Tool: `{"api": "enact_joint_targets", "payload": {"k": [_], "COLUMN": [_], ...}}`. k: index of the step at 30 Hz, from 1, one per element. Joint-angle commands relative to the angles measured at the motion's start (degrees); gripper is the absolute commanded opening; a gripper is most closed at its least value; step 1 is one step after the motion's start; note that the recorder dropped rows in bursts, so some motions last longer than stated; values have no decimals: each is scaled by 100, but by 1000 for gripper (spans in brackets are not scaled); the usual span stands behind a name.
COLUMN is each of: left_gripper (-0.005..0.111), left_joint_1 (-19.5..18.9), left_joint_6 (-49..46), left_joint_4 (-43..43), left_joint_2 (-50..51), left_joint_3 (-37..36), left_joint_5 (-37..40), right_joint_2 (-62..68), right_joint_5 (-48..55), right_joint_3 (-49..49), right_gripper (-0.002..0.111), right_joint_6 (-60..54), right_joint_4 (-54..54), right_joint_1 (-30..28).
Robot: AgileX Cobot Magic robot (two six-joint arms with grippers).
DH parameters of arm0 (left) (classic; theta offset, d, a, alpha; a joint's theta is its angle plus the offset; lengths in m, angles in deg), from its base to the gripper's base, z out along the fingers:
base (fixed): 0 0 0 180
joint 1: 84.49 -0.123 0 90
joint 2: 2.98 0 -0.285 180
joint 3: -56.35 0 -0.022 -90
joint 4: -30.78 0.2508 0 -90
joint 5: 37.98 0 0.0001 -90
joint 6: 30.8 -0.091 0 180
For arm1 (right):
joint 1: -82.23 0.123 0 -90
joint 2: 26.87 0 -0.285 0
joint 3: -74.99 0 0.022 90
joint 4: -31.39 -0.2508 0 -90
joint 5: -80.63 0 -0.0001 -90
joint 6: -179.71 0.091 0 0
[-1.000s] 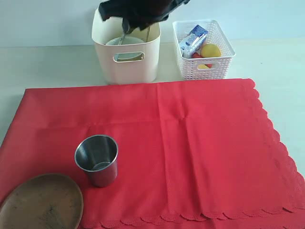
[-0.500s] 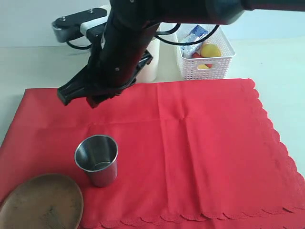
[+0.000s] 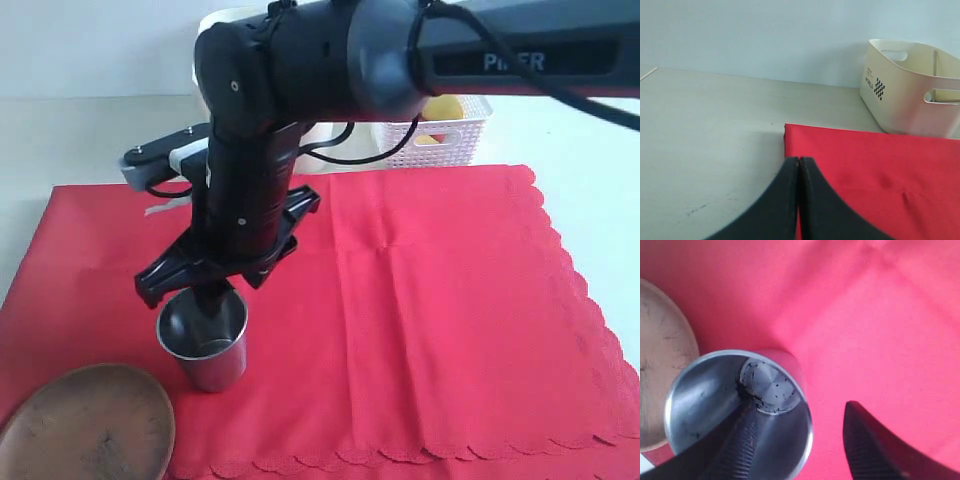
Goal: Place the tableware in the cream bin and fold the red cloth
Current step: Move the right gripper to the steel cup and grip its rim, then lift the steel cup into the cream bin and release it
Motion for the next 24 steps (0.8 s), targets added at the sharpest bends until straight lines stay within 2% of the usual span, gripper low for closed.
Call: {"api": "enact_joint_targets", "payload": {"k": [1,7,9,14,17,24], "left_gripper": [3,3,3,3,3,3], "left_joint_1": [25,25,25,25,25,25], "left_joint_6": [-1,-1,-1,-1,-1,-1], "left_joint_4": [37,37,37,37,37,37], "left_joint_2": [-30,-30,-30,-30,-30,-30], "left_joint_3": [-2,-2,-2,-2,-2,-2], "left_joint_5": [-43,-43,-43,-43,-43,-43], "right_joint_2": [154,246,246,246,246,246], "right_joint_5": [13,-1,-13,-13,-25,-25], "right_joint_3": [31,31,31,31,31,31], "right_gripper": [51,49,42,13,0,0], "right_joint_6": [-155,-215,-215,-215,-191,-162], "right_joint_4": [-58,-58,-58,-58,-58,-58], "right_joint_1": [5,5,5,5,5,5]}}
